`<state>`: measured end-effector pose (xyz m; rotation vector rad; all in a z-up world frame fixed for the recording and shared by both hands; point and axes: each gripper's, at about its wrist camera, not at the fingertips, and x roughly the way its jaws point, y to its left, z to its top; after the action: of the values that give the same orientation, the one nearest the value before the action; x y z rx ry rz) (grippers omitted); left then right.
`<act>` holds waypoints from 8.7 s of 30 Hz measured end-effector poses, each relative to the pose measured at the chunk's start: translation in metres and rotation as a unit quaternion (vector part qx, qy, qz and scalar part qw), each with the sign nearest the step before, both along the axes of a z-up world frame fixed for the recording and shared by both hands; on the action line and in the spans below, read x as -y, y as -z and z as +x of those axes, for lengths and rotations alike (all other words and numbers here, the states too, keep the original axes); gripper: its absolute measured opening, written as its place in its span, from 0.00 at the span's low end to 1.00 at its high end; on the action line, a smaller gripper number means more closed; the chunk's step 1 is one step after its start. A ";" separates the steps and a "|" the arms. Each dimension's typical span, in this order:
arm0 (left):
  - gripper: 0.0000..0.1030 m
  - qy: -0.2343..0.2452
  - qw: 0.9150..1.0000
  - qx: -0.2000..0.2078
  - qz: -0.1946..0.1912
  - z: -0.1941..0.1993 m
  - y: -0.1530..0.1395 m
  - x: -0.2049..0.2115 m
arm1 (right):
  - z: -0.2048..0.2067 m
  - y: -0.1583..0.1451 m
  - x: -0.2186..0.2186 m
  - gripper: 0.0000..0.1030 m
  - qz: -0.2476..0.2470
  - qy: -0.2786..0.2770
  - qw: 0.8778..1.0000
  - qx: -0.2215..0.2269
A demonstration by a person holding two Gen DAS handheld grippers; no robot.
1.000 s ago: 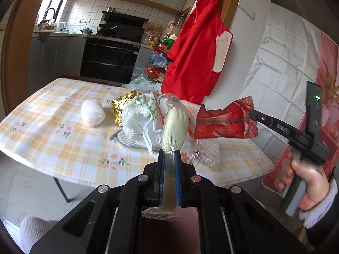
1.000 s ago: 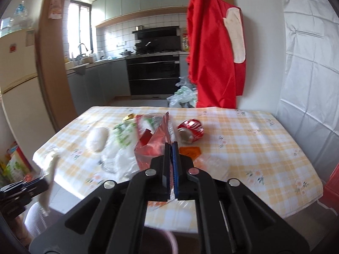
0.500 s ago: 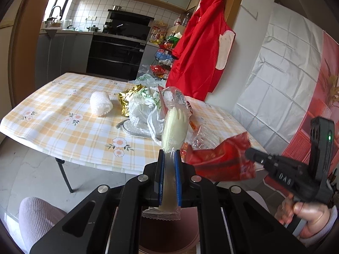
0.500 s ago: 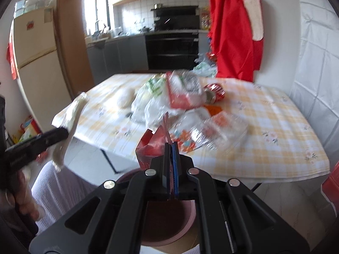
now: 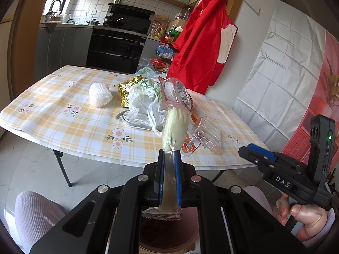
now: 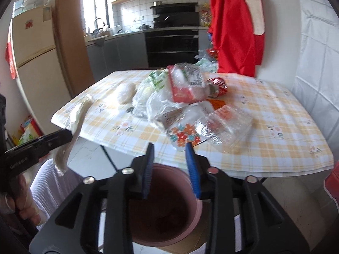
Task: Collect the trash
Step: 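Carry the red packet over the pink bin and open the right tool, then move the cream item over the pink bin and open the left tool, then grasp the white foam net sleeve with the left tool, then grasp the clear plastic tray with red label using the right tool while the left holds the foam, then carry the clear tray over the pink bin and open the right tool, then lower the foam sleeve into the pink bin and open the left tool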
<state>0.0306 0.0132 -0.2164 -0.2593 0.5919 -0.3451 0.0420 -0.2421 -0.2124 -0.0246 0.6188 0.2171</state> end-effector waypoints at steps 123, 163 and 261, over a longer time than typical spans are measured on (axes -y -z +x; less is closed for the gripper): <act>0.29 -0.105 0.994 -0.012 -0.033 0.179 0.038 -0.097 | 0.308 0.051 -0.081 0.85 -0.164 0.003 0.986 -0.040; 0.30 -0.050 0.997 0.034 -0.039 0.088 0.004 -0.054 | 0.158 -0.033 -0.008 0.40 -0.024 0.042 0.997 0.067; 0.68 -0.020 1.000 0.023 0.000 -0.015 -0.011 -0.007 | -0.014 -0.023 0.004 0.54 0.038 0.029 0.997 0.053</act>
<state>0.0157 0.0203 -0.2059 -0.2614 0.5401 -0.3122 0.0281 -0.2464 -0.1895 0.0555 0.5036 0.1817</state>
